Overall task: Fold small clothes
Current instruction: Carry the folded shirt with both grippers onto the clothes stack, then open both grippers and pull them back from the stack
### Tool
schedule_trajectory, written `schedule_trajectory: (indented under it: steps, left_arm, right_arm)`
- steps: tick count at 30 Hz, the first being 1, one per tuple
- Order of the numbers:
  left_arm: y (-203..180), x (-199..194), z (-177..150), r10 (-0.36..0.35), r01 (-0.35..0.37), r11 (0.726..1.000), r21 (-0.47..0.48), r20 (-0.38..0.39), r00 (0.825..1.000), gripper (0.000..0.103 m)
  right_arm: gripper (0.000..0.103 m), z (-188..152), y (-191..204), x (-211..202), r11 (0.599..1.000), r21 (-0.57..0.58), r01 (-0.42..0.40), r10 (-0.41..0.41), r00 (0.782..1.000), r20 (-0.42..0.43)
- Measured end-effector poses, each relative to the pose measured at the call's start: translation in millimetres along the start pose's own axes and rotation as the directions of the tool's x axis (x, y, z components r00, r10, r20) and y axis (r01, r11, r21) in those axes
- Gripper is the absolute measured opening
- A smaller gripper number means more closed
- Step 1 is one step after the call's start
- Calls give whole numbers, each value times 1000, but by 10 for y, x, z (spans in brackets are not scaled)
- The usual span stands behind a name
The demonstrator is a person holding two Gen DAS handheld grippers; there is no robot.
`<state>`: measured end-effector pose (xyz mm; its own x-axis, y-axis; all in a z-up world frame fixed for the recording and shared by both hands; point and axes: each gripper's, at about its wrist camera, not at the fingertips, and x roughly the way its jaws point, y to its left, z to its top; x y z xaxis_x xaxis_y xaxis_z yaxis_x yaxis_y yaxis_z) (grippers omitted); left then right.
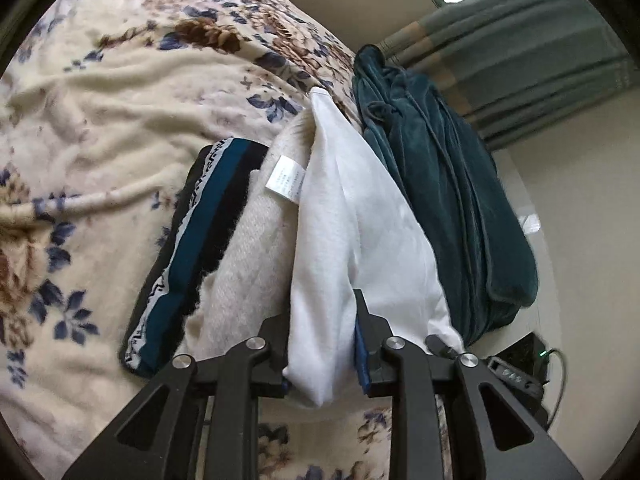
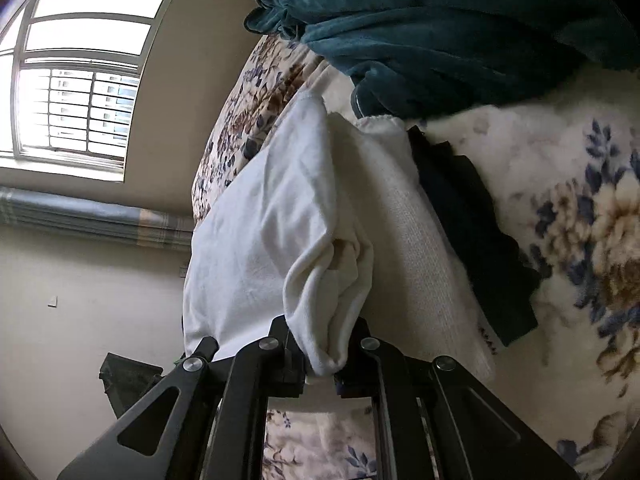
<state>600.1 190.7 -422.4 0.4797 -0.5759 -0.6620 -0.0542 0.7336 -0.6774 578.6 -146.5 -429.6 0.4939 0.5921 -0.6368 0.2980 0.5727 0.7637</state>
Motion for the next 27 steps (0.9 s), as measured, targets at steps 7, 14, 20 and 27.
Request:
schedule_trajectory:
  steps: [7,14,20,27]
  left_arm:
    - [-13,-136,39,158,-157,982,108,-2,987,39]
    - [-94,-207,-110,283,-283,938,201,31,959,40]
    - [-419,-274,-320,509,-509,813,284,80,857,66]
    - [-789,-360,-538,579,-587,718,375,146,802,95]
  right_arm:
    - [26,-119,-1,-111,970,-144,195,-200,980,-22]
    - [31,-199,-46,-216,931,-188,312,-319,948,-4]
    - [85,-383,321,-419,758,-291,583,-559,812,169]
    - [103,-640,744,-664,575,-357,736,-652,676,342]
